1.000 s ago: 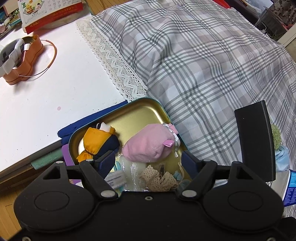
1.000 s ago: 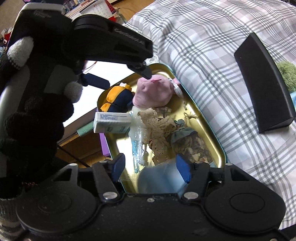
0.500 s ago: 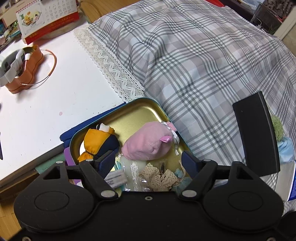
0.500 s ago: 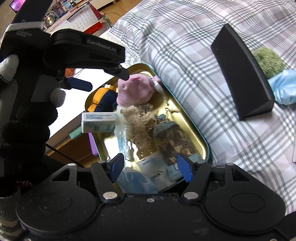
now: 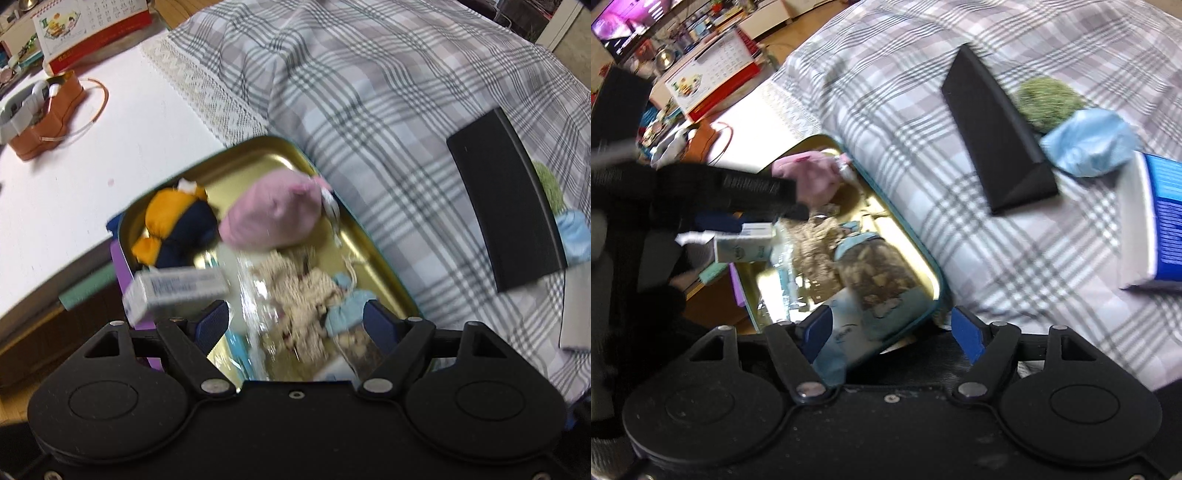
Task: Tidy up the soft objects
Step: 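Move both tools from the tray back to the second blue mask and green ball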
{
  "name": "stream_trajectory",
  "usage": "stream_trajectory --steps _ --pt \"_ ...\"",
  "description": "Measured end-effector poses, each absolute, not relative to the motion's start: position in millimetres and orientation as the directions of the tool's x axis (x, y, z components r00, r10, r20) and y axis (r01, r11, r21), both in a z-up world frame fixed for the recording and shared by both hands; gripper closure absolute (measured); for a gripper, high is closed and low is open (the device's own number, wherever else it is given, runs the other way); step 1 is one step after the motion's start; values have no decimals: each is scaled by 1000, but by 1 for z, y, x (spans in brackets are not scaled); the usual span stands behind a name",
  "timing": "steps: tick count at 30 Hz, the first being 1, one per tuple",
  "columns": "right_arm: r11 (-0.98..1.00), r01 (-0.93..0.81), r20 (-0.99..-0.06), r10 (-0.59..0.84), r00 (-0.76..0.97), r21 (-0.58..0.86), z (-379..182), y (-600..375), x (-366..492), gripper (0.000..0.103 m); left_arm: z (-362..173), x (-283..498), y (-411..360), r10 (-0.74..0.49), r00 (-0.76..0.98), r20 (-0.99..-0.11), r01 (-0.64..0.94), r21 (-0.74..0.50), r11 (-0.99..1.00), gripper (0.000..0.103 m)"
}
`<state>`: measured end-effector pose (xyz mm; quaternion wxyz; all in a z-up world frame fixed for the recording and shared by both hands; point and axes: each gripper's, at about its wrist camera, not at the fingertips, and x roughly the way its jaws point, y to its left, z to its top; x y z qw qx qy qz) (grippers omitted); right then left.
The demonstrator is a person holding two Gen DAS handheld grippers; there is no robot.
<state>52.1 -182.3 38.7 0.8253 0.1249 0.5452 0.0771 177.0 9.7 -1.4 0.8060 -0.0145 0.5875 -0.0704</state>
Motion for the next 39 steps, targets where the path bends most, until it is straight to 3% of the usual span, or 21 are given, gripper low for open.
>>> stream_trajectory --steps 11,20,31,35,39 --pt "971 43 -869 190 457 235 48 -207 34 12 -1 128 -14 -82 363 -928 125 -39 991 27" --pt "973 107 -863 128 489 205 59 -236 24 1 3 100 -35 -111 358 -927 175 -50 983 20" --pt "944 282 -803 -34 595 170 87 -307 12 0 33 82 -66 -159 432 -888 261 -46 964 9" --pt "916 380 -776 -148 613 126 95 -340 5 0 38 80 -82 -190 429 -883 318 -48 947 8" --pt "882 446 -773 -173 611 155 97 -378 10 0 38 82 -100 -208 404 -891 365 -52 930 8"
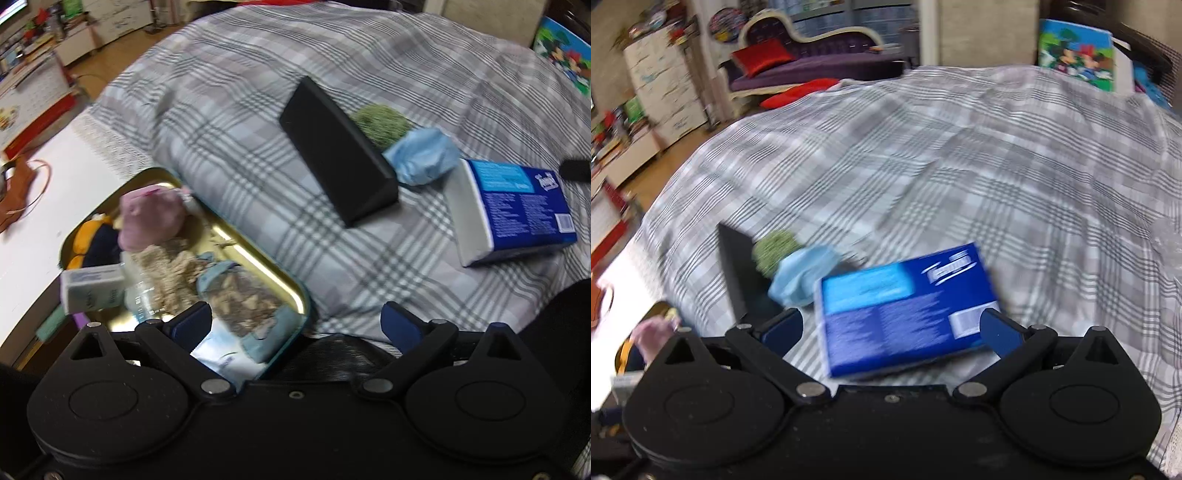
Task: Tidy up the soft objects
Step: 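Move both tools from the tray back to the second blue mask and green ball, then grasp the second light blue mask with the right tool and lift it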
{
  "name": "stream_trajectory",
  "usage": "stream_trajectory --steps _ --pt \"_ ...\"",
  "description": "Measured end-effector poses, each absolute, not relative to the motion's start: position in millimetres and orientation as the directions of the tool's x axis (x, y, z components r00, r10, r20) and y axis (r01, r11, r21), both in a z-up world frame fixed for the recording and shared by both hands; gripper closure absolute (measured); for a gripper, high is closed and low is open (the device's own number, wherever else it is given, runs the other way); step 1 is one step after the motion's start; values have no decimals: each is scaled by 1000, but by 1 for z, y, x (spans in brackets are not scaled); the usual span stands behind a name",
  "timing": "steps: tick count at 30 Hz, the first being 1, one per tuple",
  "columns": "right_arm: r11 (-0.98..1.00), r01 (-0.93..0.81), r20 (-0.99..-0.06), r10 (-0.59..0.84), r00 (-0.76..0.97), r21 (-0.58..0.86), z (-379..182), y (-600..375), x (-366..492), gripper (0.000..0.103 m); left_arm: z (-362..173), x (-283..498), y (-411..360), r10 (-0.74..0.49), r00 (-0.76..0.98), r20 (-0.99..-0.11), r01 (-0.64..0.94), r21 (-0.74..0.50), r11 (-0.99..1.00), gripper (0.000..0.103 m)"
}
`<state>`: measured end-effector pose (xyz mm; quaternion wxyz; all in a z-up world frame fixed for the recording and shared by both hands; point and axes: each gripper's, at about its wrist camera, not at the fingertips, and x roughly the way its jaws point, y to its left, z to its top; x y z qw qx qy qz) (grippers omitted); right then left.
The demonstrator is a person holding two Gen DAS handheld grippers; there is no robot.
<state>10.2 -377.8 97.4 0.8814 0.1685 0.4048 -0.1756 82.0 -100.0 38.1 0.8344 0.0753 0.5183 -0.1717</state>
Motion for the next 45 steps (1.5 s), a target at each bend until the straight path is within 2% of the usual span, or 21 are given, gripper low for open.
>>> stream_trajectory --steps 5,11,20,25,29,33,39,45 --pt "878 450 -780 -164 603 164 98 -402 28 0 38 84 -117 -216 394 -894 410 -40 911 8" --pt "917 349 -797 -60 601 195 92 -386 66 0 32 90 -123 -227 357 -906 422 -60 905 8" --pt "969 203 -839 7 544 140 63 -333 122 1 24 100 -117 -228 326 -917 406 -82 910 8" --pt "985 168 -864 -55 501 35 40 -313 152 1 21 107 -114 -234 308 -922 404 -96 910 8" --pt "972 232 -873 -150 465 -43 28 -331 167 3 20 112 -112 -244 298 -923 404 -110 908 8" --pt "931 364 -865 -217 452 -43 30 -378 163 3 20 118 -112 -245 288 -926 404 -114 908 8" --pt "787 601 -812 -438 386 -139 42 -435 151 5 19 125 -115 -252 270 -929 407 -127 904 8" --pt "807 586 -803 -303 513 70 58 -441 133 5 16 127 -121 -253 254 -933 415 -131 900 8"
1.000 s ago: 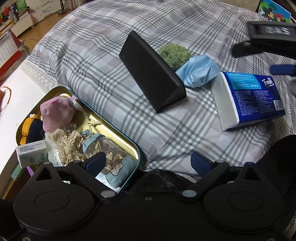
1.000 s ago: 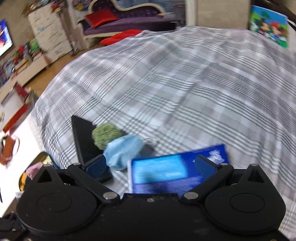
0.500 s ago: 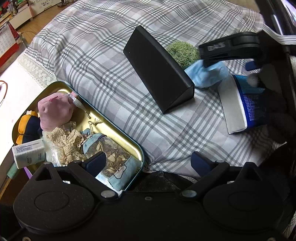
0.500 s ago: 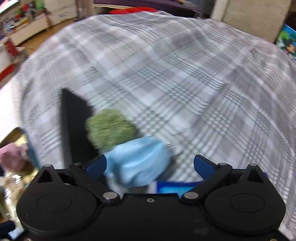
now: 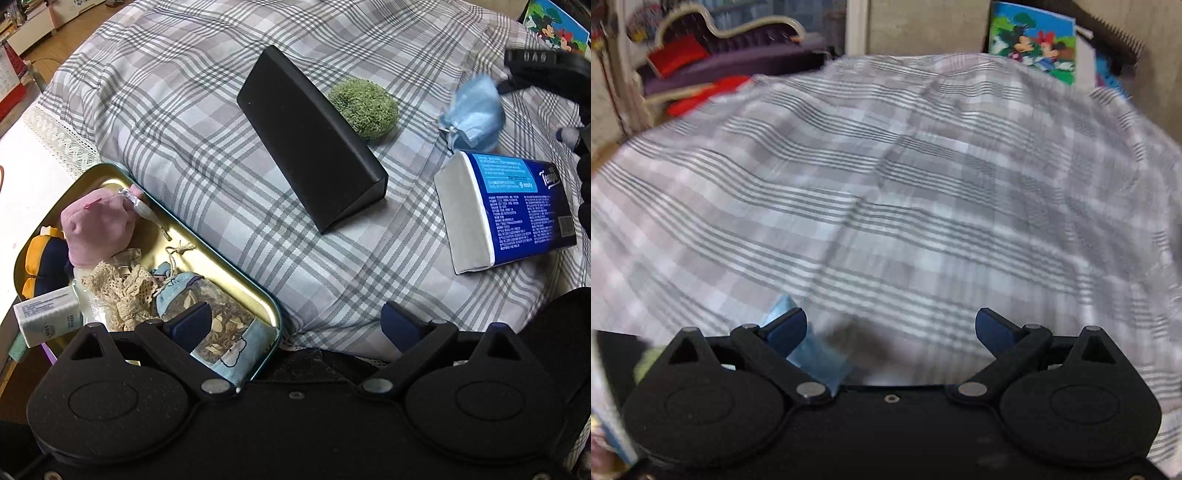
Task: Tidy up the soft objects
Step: 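Grasp the second light blue mask with the right tool and lift it, then move the left tool to the green knitted ball while the right tool holds the mask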
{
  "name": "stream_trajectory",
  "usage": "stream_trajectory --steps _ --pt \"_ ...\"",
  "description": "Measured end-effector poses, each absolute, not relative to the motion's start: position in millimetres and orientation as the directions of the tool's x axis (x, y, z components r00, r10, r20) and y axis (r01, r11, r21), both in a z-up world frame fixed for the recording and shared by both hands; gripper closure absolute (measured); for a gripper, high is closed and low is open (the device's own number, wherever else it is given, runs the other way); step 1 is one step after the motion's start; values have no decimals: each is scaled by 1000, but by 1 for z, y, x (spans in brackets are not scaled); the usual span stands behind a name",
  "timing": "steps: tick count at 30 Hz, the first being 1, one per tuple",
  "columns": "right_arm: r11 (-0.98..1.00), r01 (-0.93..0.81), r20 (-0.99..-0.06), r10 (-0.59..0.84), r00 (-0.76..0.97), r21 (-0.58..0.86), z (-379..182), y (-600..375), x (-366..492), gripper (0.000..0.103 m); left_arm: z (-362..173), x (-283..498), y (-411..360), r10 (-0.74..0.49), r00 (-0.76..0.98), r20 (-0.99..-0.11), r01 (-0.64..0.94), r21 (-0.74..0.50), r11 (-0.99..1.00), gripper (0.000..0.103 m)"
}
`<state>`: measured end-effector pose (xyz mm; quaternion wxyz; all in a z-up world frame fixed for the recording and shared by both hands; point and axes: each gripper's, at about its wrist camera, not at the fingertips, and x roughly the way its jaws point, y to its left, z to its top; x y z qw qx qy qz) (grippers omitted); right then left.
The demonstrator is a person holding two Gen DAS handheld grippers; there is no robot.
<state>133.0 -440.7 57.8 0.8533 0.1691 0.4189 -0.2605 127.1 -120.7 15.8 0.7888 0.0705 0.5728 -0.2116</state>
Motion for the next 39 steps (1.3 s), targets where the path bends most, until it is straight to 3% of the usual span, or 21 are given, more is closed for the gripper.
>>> stream_trajectory --steps 7,15,19,24,34,39 --pt "863 459 -793 -125 596 209 58 -408 145 4 12 128 -125 -250 239 -938 417 -134 899 8" --pt "882 459 -887 -127 445 104 17 -398 177 6 21 133 -131 -252 239 -938 428 -131 894 8" --pt "847 524 -929 -120 351 88 1 -419 183 31 34 141 -142 -256 250 -934 448 -122 886 8" --pt "843 527 -930 -103 352 106 6 -436 189 50 50 160 -166 -274 250 -929 476 -128 870 8" --pt "782 606 -859 -205 470 145 5 -479 174 48 47 226 -226 -296 204 -933 472 -171 865 8" --pt "766 609 -823 -200 532 208 7 -495 164 46 33 245 -251 -222 237 -946 445 -97 890 5"
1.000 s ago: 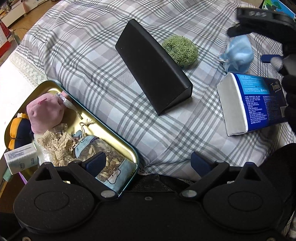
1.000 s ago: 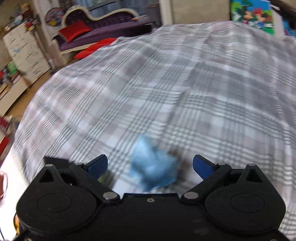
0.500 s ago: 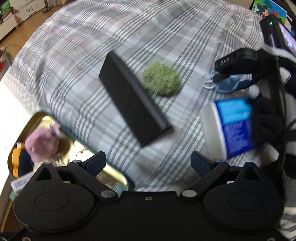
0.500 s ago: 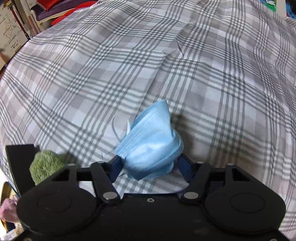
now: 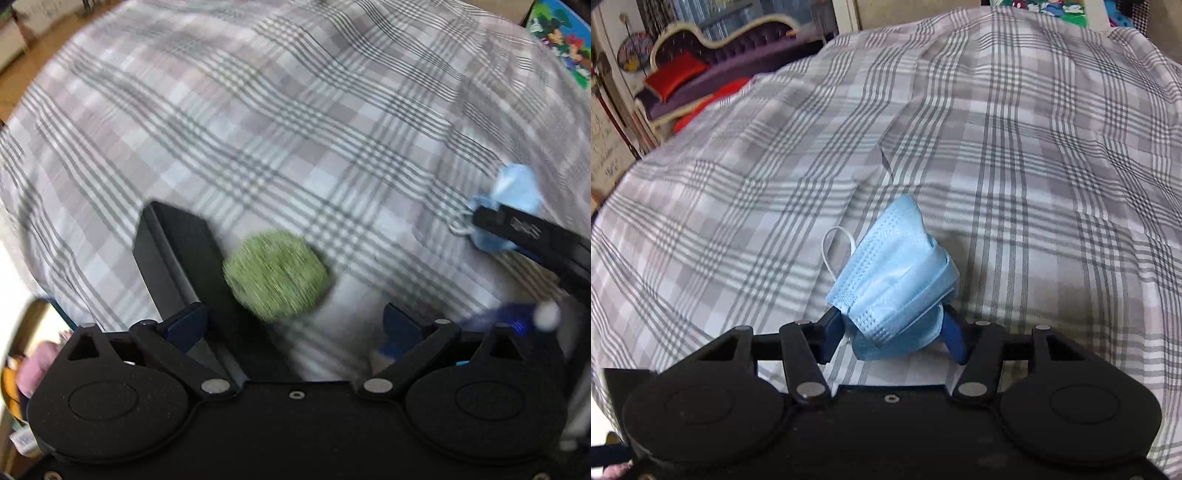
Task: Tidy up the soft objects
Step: 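Move the left tool to the green knitted ball while the right tool holds the mask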
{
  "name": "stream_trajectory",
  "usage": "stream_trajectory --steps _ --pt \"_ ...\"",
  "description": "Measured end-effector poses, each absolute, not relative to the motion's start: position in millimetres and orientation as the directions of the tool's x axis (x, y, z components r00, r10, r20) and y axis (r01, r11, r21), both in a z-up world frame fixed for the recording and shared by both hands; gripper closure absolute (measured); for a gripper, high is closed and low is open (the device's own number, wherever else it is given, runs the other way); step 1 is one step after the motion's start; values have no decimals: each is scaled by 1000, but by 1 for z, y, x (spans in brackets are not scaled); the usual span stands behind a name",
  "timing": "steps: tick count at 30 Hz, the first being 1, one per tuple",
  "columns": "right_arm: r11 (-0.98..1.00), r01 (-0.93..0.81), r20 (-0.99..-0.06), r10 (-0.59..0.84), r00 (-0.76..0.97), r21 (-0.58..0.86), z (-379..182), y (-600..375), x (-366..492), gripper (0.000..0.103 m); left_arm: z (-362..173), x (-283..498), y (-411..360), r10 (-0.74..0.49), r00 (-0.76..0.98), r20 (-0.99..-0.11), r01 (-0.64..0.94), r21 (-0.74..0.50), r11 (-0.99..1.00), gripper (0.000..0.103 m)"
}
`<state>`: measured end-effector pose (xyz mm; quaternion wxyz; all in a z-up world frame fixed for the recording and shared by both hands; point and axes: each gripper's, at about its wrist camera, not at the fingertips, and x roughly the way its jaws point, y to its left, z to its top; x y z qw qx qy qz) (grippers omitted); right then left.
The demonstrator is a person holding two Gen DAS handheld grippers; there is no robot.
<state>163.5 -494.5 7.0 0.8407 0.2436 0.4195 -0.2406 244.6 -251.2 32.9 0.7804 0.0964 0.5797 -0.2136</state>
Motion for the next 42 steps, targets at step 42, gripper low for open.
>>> stream_trajectory --steps 42 --pt "751 608 -802 -185 568 257 7 -498 154 40 -4 260 -287 -71 271 -960 400 46 915 6"
